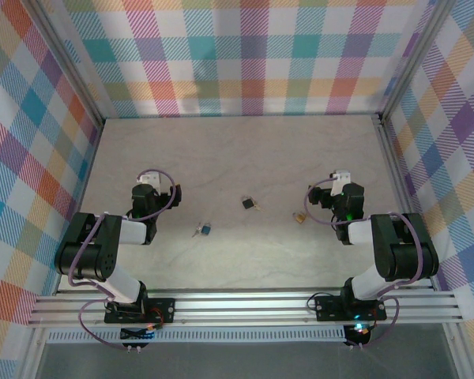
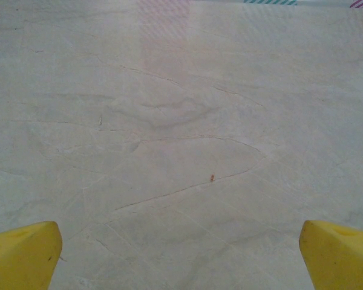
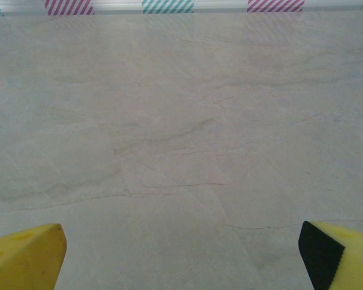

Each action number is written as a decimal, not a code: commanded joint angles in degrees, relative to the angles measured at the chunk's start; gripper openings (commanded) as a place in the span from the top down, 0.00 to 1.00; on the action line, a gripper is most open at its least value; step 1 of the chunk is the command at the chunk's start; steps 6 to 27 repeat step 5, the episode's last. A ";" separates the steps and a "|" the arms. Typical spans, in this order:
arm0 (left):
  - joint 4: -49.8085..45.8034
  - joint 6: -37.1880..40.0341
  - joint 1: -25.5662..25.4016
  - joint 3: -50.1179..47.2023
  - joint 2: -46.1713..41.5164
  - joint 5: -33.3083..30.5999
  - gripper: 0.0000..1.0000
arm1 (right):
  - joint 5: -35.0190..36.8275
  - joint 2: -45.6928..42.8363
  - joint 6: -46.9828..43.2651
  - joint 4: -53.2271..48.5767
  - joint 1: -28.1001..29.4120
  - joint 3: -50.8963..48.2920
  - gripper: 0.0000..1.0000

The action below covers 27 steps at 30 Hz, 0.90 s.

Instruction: Lock with the key

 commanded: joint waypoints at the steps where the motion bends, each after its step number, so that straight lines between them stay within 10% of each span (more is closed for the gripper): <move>1: 0.51 0.34 0.79 0.79 0.34 1.22 0.00 | -0.97 0.00 0.85 1.88 -0.24 1.21 0.01; 27: 1.20 -0.01 1.07 0.36 0.16 1.26 0.00 | -0.97 -0.01 0.84 1.87 -0.23 1.23 0.01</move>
